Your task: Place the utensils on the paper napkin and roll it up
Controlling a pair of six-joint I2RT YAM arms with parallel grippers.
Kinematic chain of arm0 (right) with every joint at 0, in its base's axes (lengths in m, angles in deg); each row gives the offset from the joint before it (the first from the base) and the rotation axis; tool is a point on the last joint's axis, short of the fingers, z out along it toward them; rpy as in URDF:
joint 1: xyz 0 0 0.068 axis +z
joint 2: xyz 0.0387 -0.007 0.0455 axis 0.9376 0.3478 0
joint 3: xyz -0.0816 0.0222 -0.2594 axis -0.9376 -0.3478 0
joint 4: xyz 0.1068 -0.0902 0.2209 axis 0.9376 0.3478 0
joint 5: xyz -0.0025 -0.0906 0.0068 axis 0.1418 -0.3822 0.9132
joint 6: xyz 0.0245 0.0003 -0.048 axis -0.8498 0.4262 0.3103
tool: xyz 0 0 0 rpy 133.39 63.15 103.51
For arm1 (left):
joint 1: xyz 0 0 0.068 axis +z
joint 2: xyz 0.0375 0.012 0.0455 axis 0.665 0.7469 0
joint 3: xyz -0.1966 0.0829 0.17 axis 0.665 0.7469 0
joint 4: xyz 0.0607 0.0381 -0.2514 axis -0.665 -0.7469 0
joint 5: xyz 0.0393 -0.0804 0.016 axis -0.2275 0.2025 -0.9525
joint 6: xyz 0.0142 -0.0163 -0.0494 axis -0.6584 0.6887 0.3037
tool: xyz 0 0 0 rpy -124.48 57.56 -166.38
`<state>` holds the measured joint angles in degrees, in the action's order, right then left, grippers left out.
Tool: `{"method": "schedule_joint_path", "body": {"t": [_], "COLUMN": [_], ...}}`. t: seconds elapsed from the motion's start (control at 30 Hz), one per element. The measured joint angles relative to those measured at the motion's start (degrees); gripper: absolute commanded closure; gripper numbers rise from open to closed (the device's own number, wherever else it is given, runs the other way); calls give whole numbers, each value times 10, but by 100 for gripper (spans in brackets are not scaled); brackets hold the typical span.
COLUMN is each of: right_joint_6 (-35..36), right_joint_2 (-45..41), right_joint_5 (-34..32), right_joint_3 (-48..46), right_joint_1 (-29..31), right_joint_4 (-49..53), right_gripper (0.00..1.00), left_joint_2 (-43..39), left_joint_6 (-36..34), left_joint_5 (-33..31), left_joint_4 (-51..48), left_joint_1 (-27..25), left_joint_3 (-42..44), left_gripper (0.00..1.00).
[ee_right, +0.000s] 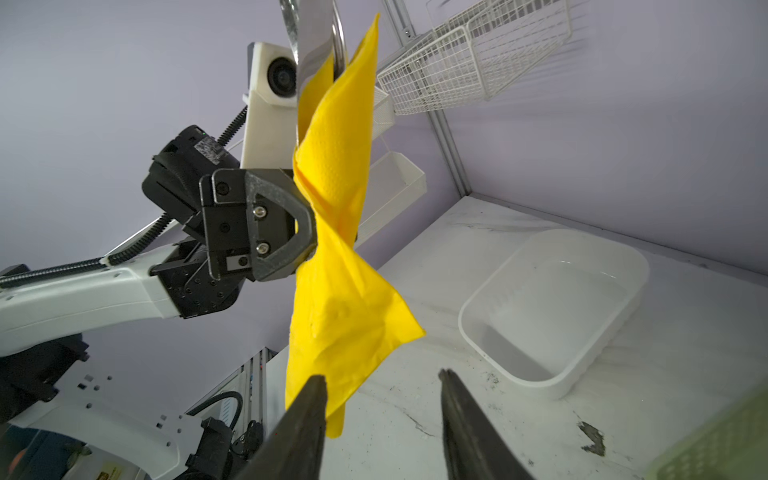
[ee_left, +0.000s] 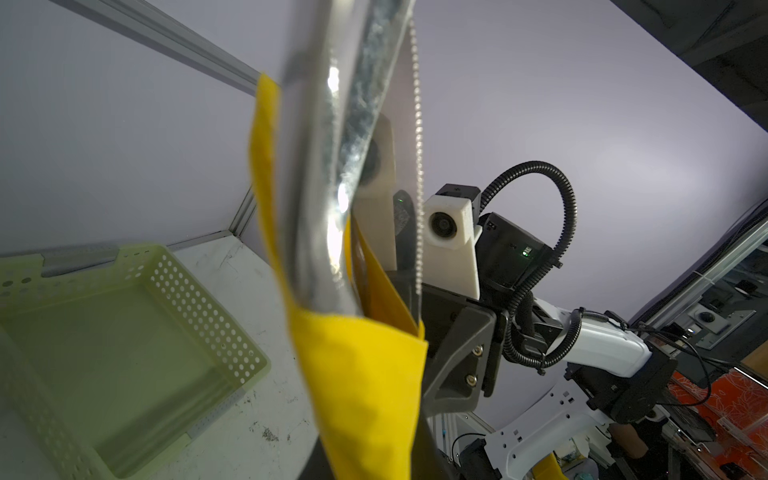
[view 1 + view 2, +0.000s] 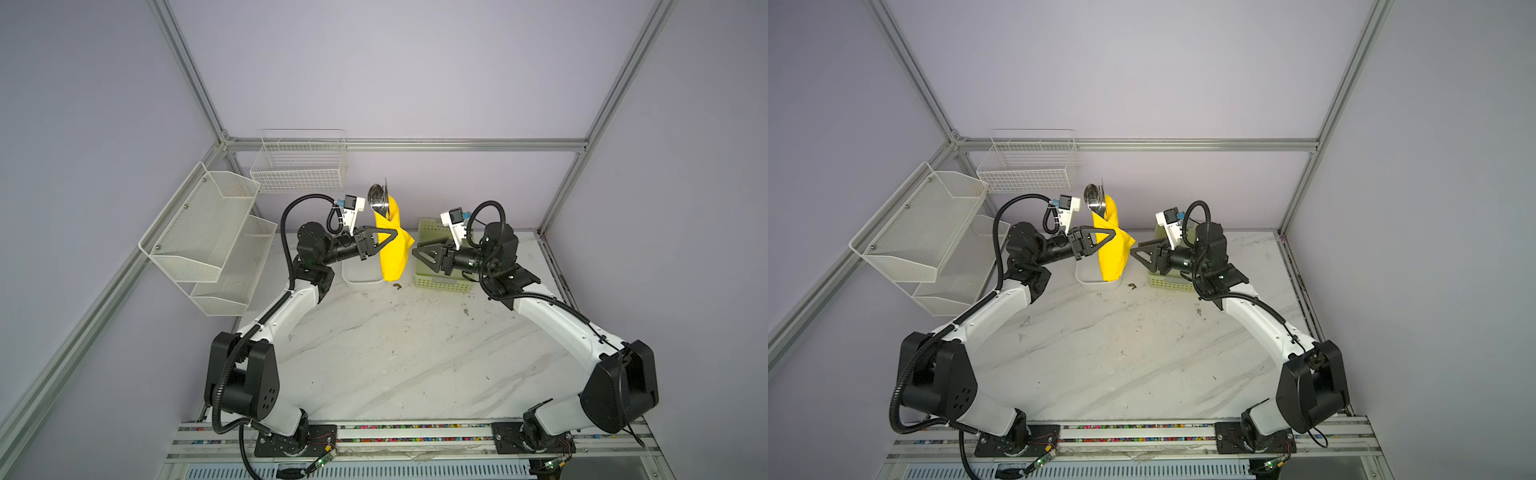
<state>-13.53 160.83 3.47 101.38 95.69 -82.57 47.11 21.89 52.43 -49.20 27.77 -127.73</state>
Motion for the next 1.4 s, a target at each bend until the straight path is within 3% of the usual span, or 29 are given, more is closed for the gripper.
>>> {"method": "schedule_joint_path", "body": {"t": [0.2,0.33,0.5,0.8,0.97,1.4], "right_joint_6": [-19,-41,-84,-124,-129,-137], "right_joint_2": [-22,-10,22,64,73,107], "right_joint_5": [-51,-86,-113,-159,-157,-117], "right_joint_3": [3,19,56,78,81,98], "right_joint_1": [17,59,100,118,122,137], "right_joint_4": [40,59,63,78,75,39], "right_gripper": [68,60,57,57,61,59], "left_joint_2": [-19,-24,-24,-25,-25,-25], "left_joint_6": [-69,-102,-119,-124,-124,-102], "left_joint_5": [-25,-42,-53,-58,-56,-35], "left_joint_4": [-91,-142,-172,-182,-182,-147], "left_joint_1": [0,0,0,0,0,0], "left_joint_3": [0,0,0,0,0,0], "left_gripper": [100,100,100,100,100,100]}}
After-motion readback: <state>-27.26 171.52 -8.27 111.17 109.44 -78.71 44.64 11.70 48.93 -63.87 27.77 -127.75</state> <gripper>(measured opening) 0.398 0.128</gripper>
